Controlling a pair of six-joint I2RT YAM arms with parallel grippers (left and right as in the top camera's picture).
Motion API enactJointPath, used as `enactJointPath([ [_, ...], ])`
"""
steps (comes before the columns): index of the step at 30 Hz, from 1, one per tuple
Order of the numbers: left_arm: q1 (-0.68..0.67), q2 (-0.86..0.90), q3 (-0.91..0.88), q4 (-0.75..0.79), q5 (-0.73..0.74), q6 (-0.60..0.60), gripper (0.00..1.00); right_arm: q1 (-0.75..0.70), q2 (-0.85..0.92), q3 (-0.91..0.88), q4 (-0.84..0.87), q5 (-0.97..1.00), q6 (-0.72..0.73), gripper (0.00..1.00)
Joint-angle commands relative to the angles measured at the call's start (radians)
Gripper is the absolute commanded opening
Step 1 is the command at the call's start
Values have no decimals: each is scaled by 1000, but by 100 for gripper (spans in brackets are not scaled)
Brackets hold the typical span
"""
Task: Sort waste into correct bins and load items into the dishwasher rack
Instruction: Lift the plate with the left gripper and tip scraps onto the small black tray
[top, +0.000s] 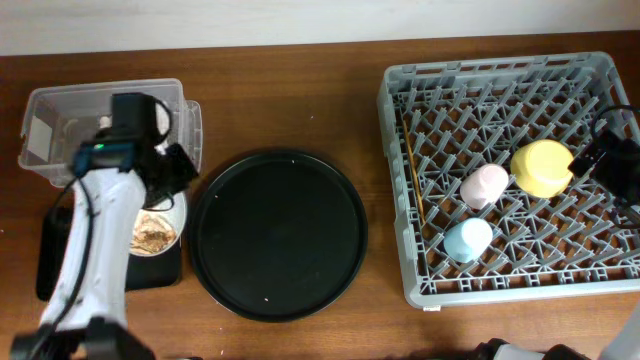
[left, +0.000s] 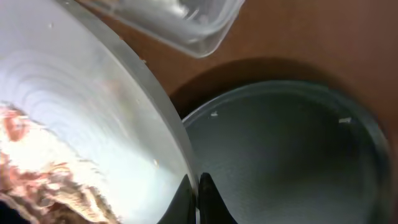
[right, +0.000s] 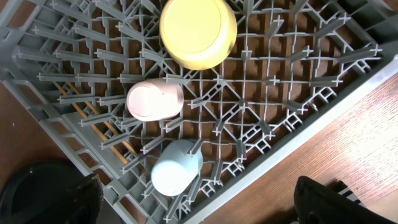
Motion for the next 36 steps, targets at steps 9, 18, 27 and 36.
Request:
enactJointPath([
  [9, 261, -76, 20, 62, 418, 39, 1, -5, 4, 7, 0, 9, 8, 99],
  [18, 544, -76, 19, 59, 729, 117, 1, -5, 4, 7, 0, 9, 8, 99],
  [27, 624, -73, -5, 69, 908, 189, 1, -5, 4, 7, 0, 9, 8, 99],
  [36, 721, -68, -48, 52, 1036, 234, 1, -5, 4, 7, 0, 9, 8, 99],
])
